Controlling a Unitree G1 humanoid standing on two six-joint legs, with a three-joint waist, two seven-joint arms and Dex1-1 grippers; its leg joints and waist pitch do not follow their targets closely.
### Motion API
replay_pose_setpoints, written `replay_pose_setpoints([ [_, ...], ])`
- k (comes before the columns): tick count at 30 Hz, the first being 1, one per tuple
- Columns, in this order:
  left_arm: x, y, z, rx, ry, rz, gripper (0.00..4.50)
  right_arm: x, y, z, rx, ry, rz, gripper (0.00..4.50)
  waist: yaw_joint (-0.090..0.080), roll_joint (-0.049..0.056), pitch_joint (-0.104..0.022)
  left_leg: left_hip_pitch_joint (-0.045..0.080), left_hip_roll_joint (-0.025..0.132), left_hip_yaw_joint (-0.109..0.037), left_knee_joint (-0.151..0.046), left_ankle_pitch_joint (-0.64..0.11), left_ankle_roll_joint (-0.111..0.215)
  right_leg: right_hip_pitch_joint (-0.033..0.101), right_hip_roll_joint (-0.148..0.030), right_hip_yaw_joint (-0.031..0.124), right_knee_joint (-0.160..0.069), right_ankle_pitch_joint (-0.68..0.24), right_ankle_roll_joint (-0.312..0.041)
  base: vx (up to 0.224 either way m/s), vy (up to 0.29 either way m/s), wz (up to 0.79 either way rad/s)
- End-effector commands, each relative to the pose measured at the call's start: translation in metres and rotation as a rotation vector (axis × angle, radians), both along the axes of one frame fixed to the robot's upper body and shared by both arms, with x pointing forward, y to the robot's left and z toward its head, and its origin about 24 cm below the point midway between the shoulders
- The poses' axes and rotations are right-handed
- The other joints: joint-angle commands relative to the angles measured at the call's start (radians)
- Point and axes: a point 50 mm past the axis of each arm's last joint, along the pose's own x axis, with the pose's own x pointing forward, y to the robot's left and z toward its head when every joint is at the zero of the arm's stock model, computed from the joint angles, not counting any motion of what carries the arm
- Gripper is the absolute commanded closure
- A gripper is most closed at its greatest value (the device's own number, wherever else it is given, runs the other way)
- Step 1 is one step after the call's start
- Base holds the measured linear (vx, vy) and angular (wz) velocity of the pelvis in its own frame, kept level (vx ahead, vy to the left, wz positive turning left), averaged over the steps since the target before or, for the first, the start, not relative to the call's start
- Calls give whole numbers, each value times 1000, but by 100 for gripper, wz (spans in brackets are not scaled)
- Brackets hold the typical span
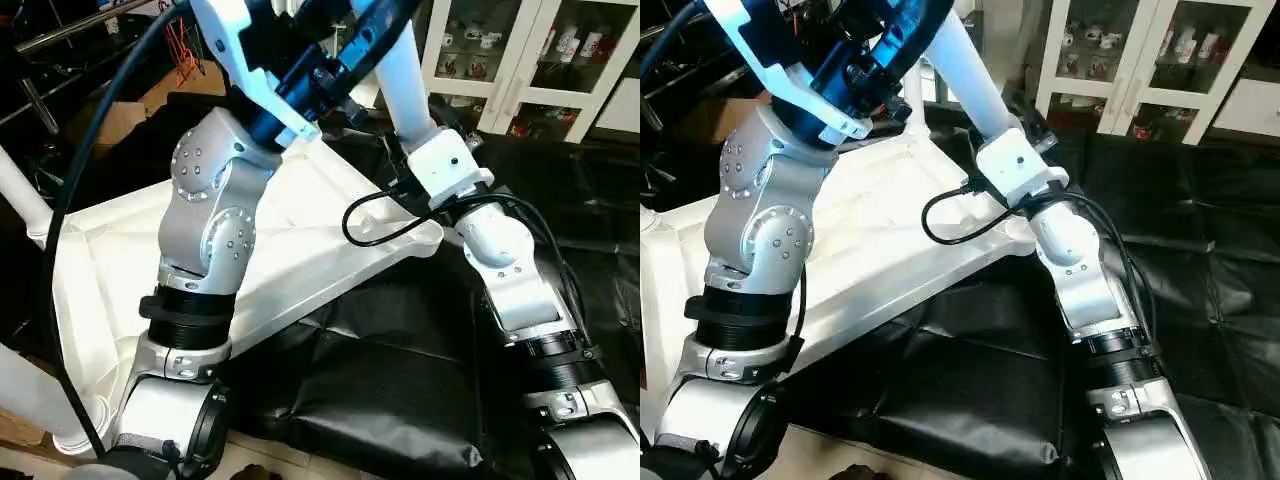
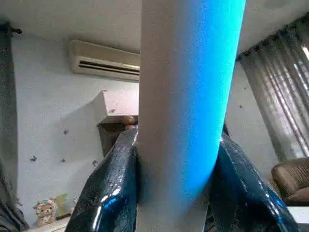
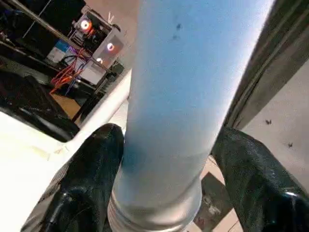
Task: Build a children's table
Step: Insert table leg to table base
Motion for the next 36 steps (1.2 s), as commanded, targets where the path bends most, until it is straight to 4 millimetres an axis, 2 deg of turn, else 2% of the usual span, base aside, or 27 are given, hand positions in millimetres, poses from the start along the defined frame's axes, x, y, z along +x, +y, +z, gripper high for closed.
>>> replay_pose_setpoints([
  [1,-3,-3,5,9,-24,-29,286,1,2,2,-3,-3,16,168,-3,-10,-77,28,33,-13,-63,-68,40,51,-65,44,-70,178,-242,0,0,0],
  [3,-4,-5,4,18,-12,-53,286,1,3,1,-9,-2,17,204,-2,-10,-78,27,32,-13,-61,-58,46,52,-65,44,-68,190,-244,0,0,0],
  [5,-4,-6,3,22,-9,-60,286,1,2,0,-11,-3,16,208,-1,-9,-79,27,32,-13,-61,-56,47,51,-65,43,-68,191,-247,0,0,0],
  [8,-4,-6,2,26,0,-74,286,2,1,1,-14,-5,10,237,-3,-9,-77,29,33,-13,-62,-69,46,51,-63,43,-70,177,-248,0,0,0],
  [13,-3,-4,2,26,-1,-68,286,3,-3,2,-19,-12,-5,246,-3,-9,-77,29,33,-13,-63,-79,39,51,-64,43,-71,159,-245,0,0,0],
  [23,3,-1,2,25,3,-50,286,3,-3,1,-12,-7,6,252,-2,-10,-81,27,32,-13,-58,-42,62,53,-64,42,-66,211,-252,0,0,0],
  [24,5,2,3,11,2,-15,230,3,-3,1,-8,-3,8,252,-2,-10,-81,26,31,-13,-56,-37,65,54,-64,43,-65,218,-252,0,0,0],
  [25,9,8,0,19,72,-25,216,8,-17,-8,143,102,-34,252,0,-7,-82,26,31,-13,-57,-34,66,55,-65,43,-64,223,-253,0,0,0],
  [26,9,9,-3,34,98,-45,216,10,-23,-13,215,150,-55,252,-1,-1,-82,27,30,-12,-56,-40,68,54,-65,43,-61,229,-256,0,0,0],
  [27,6,9,-5,45,122,-77,216,12,-31,-18,282,193,-82,252,-2,-1,-82,27,30,-13,-58,-51,72,51,-64,42,-62,222,-261,0,0,0],
  [28,3,9,-8,45,133,-99,196,14,-43,-23,338,233,-121,255,0,-3,-83,31,33,-12,-58,-55,65,51,-61,41,-63,215,-271,0,0,0],
  [29,0,9,-9,40,138,-108,196,15,-49,-26,364,253,-141,255,0,-3,-83,31,33,-12,-58,-55,65,51,-61,41,-63,215,-271,0,0,0],
  [30,-2,9,-11,26,158,-122,173,17,-62,-30,406,278,-184,258,6,-1,-83,29,34,-13,-57,-39,58,52,-62,40,-62,224,-275,0,0,0],
  [31,-3,9,-12,24,162,-125,173,18,-64,-31,414,283,-191,258,7,2,-86,30,34,-11,-55,-33,56,52,-61,40,-59,236,-274,0,0,0],
  [32,-4,9,-13,13,177,-132,170,19,-73,-33,442,298,-221,258,7,-1,-85,27,32,-11,-54,-26,54,53,-60,39,-60,241,-271,0,0,0],
  [33,-4,11,-17,5,202,-118,167,20,-87,-35,481,317,-259,258,8,-8,-84,25,30,-9,-55,-29,55,56,-61,39,-61,234,-270,0,0,0],
  [34,-1,13,-19,-13,234,-88,157,21,-100,-36,519,328,-294,258,10,-6,-85,27,29,-9,-54,-27,57,55,-61,39,-63,228,-267,0,0,0],
  [36,10,21,-26,-53,338,32,133,20,-126,-35,612,344,-350,258,9,-16,-83,26,28,-8,-54,-41,56,56,-60,38,-67,201,-263,0,0,0],
])
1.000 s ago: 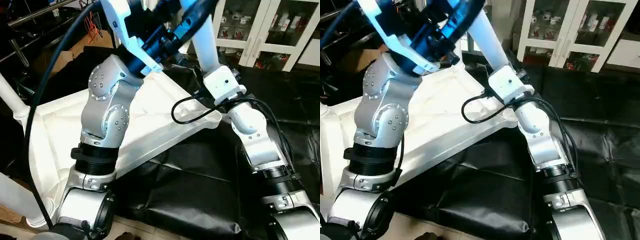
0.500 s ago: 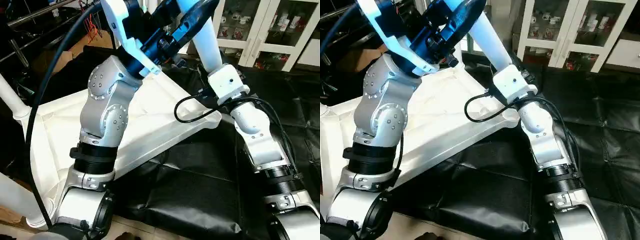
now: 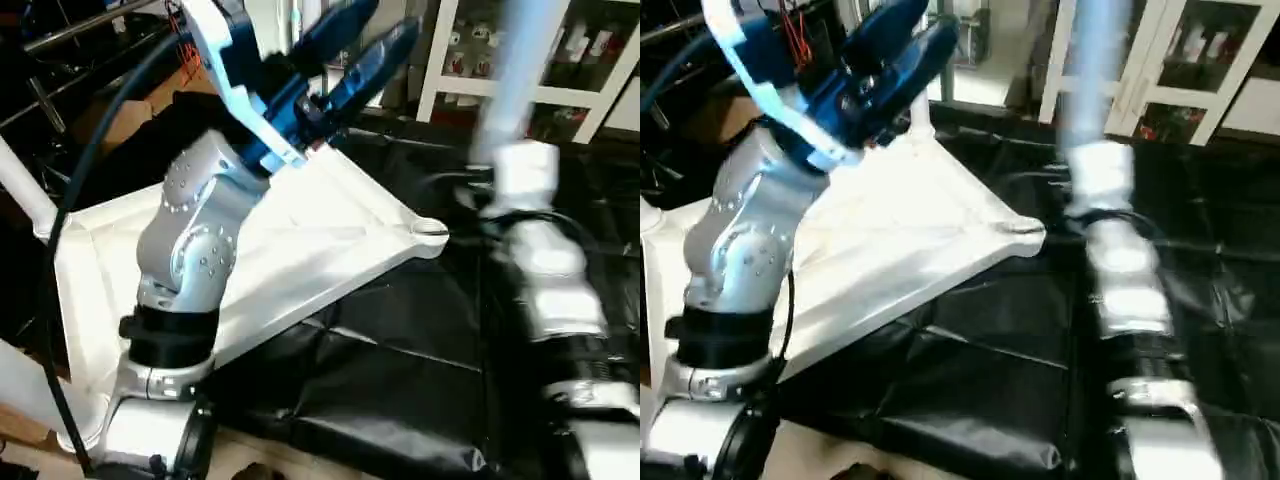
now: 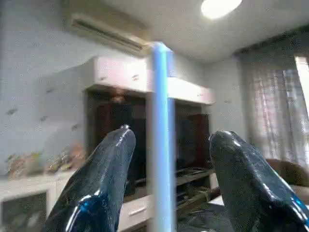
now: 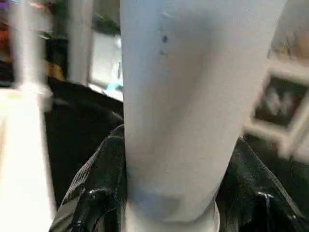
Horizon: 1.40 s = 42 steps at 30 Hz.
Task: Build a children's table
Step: Insert table leg to table base
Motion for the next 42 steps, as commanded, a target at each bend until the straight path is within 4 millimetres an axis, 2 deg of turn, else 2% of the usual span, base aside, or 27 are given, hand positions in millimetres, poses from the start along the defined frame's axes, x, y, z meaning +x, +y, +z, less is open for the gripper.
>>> replay_pose_setpoints([
  [1,23,20,-23,24,222,202,128,0,-21,19,124,-60,-32,258,-2,-22,-81,25,25,-7,-54,-45,54,59,-58,39,-68,185,-255,0,0,0],
  [2,23,20,-23,24,222,202,123,0,-21,19,124,-60,-32,258,-4,-13,-81,24,24,-7,-51,-44,56,58,-57,39,-66,185,-250,0,0,0],
  [3,28,23,-30,47,276,241,120,-1,-24,21,144,-67,-26,258,-8,-16,-80,23,21,-7,-50,-43,64,58,-55,39,-71,172,-237,0,0,0],
  [4,42,35,-68,226,497,374,120,-5,-26,24,163,-75,2,258,-12,-15,-82,23,20,-7,-50,-30,71,58,-54,38,-71,169,-230,0,0,0],
  [5,42,35,-68,226,497,374,119,-5,-26,24,163,-75,2,258,-12,-13,-82,23,21,-10,-51,-26,74,57,-54,37,-70,165,-223,0,0,0],
  [6,48,43,-91,250,635,454,119,-13,-27,30,185,-92,39,258,-28,-31,-79,20,17,-6,-51,-20,85,59,-48,38,-76,159,-217,0,0,0],
  [7,48,42,-93,237,655,430,119,-14,-27,34,185,-100,53,258,-23,-27,-81,22,16,-8,-50,-15,86,62,-50,39,-74,159,-216,0,0,0],
  [8,44,43,-96,190,677,374,119,-20,-27,44,192,-125,85,258,-26,-21,-84,24,17,-8,-49,-7,100,59,-54,39,-79,143,-232,0,0,0],
  [9,42,45,-96,166,676,344,119,-22,-27,48,195,-138,98,258,-28,-24,-86,22,21,-8,-50,-3,103,59,-56,38,-78,141,-238,0,0,0],
  [11,40,44,-103,227,682,335,102,-29,-23,53,192,-153,149,258,-28,-18,-88,26,28,-10,-48,9,117,49,-54,37,-74,145,-254,0,0,0],
  [12,40,45,-111,272,693,364,92,-34,-20,49,186,-140,157,258,-30,-21,-87,26,28,-9,-49,7,122,49,-55,37,-77,138,-254,0,0,0],
  [13,40,45,-114,290,699,378,92,-36,-19,47,185,-132,160,258,-31,-33,-84,24,28,-8,-51,5,126,50,-54,37,-80,128,-250,0,0,0],
  [14,38,44,-126,371,706,402,81,-43,-13,39,181,-96,184,258,-28,-40,-79,27,30,-6,-54,-13,123,47,-58,40,-84,80,-237,0,0,0],
  [15,35,43,-130,431,686,416,81,-47,-9,36,168,-81,191,258,-30,-54,-77,27,32,-5,-58,-19,116,46,-59,40,-88,54,-225,0,0,0],
  [17,29,39,-141,502,684,372,58,-51,-2,31,167,-54,213,258,-26,-44,-77,27,33,-9,-60,-13,105,46,-62,40,-86,39,-213,0,0,0],
  [18,23,33,-150,517,714,297,50,-52,3,26,186,-33,235,258,-29,-47,-76,28,34,-9,-65,-18,87,43,-64,40,-86,19,-211,0,0,0],
  [20,19,31,-156,544,744,280,38,-53,4,24,174,-19,237,258,-31,-46,-75,30,35,-9,-66,-32,71,40,-63,40,-87,15,-217,0,0,0],
  [22,14,27,-161,566,771,270,13,-53,6,25,159,-2,249,258,-33,-52,-72,30,33,-7,-68,-46,54,40,-62,42,-87,25,-225,0,0,0],
  [25,12,23,-169,635,759,262,3,-55,17,22,139,38,314,258,-32,-53,-68,28,32,-7,-68,-64,45,43,-65,45,-94,-4,-212,0,0,0],
  [26,13,23,-172,658,751,266,3,-56,20,21,130,46,325,258,-32,-46,-68,28,32,-8,-68,-62,42,43,-64,45,-92,-3,-208,0,0,0],
  [27,13,17,-175,701,731,235,3,-59,26,21,88,71,367,258,-35,-51,-68,27,32,-9,-69,-54,45,44,-62,46,-96,2,-195,0,0,0],
  [29,12,14,-175,716,720,214,3,-61,28,21,76,81,383,258,-34,-52,-70,27,32,-9,-68,-37,47,46,-63,47,-90,36,-190,0,0,0],
  [32,10,9,-176,789,672,202,3,-60,26,21,66,90,376,258,-33,-51,-73,27,32,-9,-66,-21,53,47,-64,46,-85,83,-211,0,0,0],
  [36,-1,-1,-180,881,572,114,3,-60,27,21,16,102,388,258,-34,-48,-72,27,32,-10,-66,-21,53,47,-64,46,-84,94,-213,0,0,0],
  [40,-1,-1,-191,946,574,121,3,-63,27,20,2,119,389,258,-36,-48,-72,27,33,-9,-66,-18,61,50,-64,47,-84,123,-221,0,0,0],
  [41,0,-1,-193,950,584,130,3,-63,27,19,-1,122,389,258,-36,-44,-72,28,33,-10,-66,-21,60,50,-64,47,-83,122,-221,0,0,0],
  [42,1,0,-195,951,590,134,31,-63,27,19,-4,124,388,258,-36,-47,-73,28,32,-9,-65,-22,59,51,-64,47,-84,125,-222,0,0,0],
])
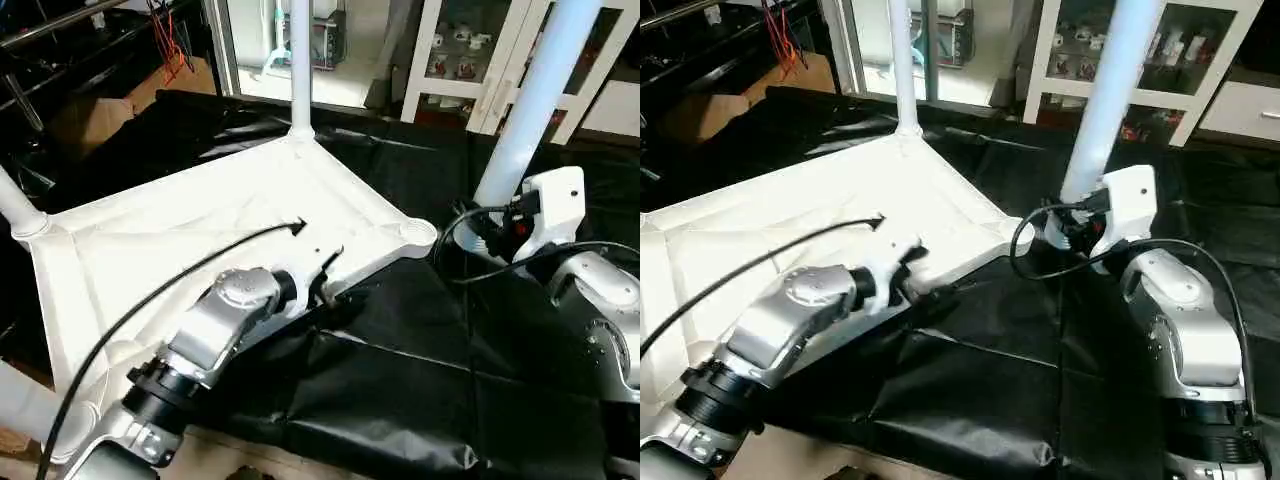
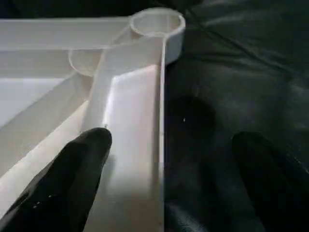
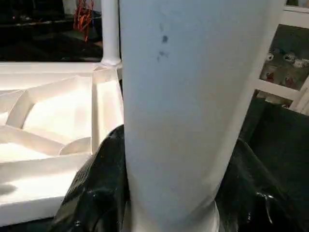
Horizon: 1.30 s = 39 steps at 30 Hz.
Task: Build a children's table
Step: Insert table leg to table base
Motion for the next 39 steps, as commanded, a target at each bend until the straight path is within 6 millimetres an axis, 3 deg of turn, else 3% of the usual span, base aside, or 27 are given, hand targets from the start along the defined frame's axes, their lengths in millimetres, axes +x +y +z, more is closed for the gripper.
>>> replay_pose_setpoints([
  [1,2,2,-4,25,-1,10,31,-2,2,7,-22,-19,11,258,-5,-17,-74,26,32,-11,-62,-23,56,50,-63,45,-79,128,-226,0,0,0],
  [9,10,8,-9,10,24,64,83,-3,5,5,-43,-9,26,258,-6,-14,-74,27,33,-12,-62,-33,59,51,-64,44,-80,126,-240,0,0,0],
  [11,10,7,-8,-7,30,41,90,-2,6,4,-43,-7,26,258,-5,-14,-74,27,33,-11,-62,-39,57,52,-66,45,-81,113,-240,0,0,0],
  [12,9,7,-8,-15,38,28,120,-2,6,4,-42,-7,25,258,-4,-13,-74,29,34,-12,-63,-40,56,50,-66,45,-81,107,-240,0,0,0],
  [14,8,5,-6,-31,35,2,120,-2,6,4,-41,-6,25,258,-4,-14,-75,29,34,-12,-63,-39,54,51,-66,44,-80,107,-240,0,0,0],
  [21,0,7,-14,1,87,-73,169,-2,10,0,-36,1,30,258,-3,-10,-74,29,34,-12,-64,-49,49,49,-67,45,-80,103,-243,0,0,0],
  [32,6,17,-24,105,72,-50,249,-1,13,0,-36,-1,39,258,-6,-5,-70,31,34,-13,-69,-106,21,46,-67,46,-92,-5,-222,0,0,0],
  [39,1,21,-29,172,32,-192,315,-2,13,0,-35,-3,37,258,-8,-1,-72,29,33,-15,-70,-105,17,45,-67,46,-93,9,-218,0,0,0],
])
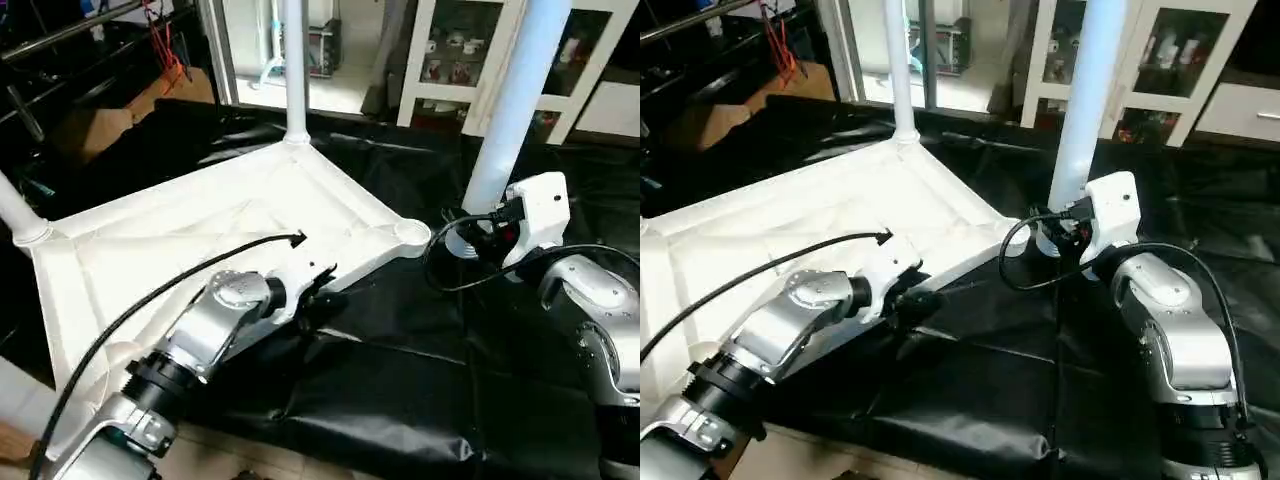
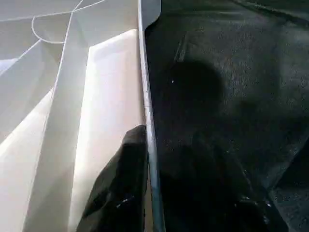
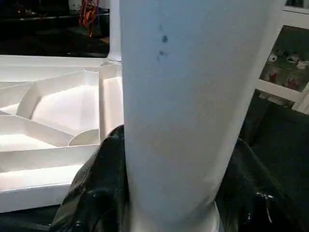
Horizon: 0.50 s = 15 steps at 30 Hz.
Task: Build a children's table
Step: Insert table leg to table base
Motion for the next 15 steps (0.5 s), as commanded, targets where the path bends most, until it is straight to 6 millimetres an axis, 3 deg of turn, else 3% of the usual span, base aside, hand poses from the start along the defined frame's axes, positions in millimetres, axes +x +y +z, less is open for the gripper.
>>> replay_pose_setpoints([
  [1,-8,9,-15,101,32,-104,323,-2,1,3,-2,-15,6,258,-3,-11,-65,25,33,-16,-69,-111,26,42,-67,45,-97,2,-216,0,0,0],
  [5,-15,18,-17,106,20,-211,353,-2,-1,3,-2,-17,-1,258,-5,-9,-65,26,35,-15,-72,-113,19,40,-67,45,-95,3,-211,0,0,0],
  [9,-19,41,-22,148,-14,-267,382,-4,-3,1,-2,-19,-8,258,-4,-8,-67,27,34,-14,-72,-109,21,40,-67,45,-91,39,-215,0,0,0],
  [15,-22,66,-19,139,-39,-293,421,-9,-2,1,34,-42,14,258,-7,-3,-68,29,37,-14,-76,-130,14,37,-68,46,-93,0,-206,0,0,0],
])
